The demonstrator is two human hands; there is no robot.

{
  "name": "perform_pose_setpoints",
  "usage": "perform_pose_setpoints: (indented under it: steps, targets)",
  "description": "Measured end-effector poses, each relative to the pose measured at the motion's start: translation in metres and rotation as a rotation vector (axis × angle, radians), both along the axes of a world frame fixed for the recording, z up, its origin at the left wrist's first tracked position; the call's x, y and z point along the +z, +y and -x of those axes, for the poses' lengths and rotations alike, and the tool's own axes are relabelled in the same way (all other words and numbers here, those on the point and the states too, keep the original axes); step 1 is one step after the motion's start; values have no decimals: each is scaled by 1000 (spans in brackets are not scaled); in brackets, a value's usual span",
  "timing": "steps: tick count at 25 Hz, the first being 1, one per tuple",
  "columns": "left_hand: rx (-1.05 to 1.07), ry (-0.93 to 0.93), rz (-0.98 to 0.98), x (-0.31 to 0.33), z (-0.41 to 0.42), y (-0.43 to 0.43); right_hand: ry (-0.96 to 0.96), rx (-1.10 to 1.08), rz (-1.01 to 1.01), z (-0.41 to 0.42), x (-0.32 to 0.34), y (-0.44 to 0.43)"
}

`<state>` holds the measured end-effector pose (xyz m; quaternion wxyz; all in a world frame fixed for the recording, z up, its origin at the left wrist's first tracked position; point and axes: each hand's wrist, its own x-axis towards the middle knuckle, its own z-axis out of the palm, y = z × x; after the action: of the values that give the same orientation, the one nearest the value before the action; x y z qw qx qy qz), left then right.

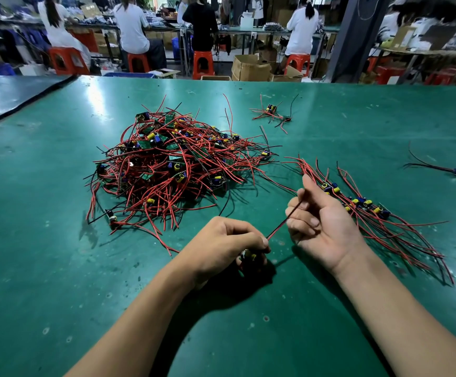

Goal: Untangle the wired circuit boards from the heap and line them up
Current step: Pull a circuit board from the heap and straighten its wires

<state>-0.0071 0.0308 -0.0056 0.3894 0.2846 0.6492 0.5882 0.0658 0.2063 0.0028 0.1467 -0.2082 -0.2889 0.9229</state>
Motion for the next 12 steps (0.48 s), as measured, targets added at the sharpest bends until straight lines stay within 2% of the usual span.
perform_pose_setpoints:
  steps: [3,5,8,12]
  targets:
    - [60,-40,-18,-1,-2,1,-76,-53,-313,1,-7,-8]
    - [102,-114,-50,-3,-2,3,-80,23,-497,0,-13,-19]
    - [136,-172,-95,-3,-1,3,-58,226,-567,0,-21,-37]
    - [139,-228,-124,0,0,2,-85,259,-630,-1,-21,-25]
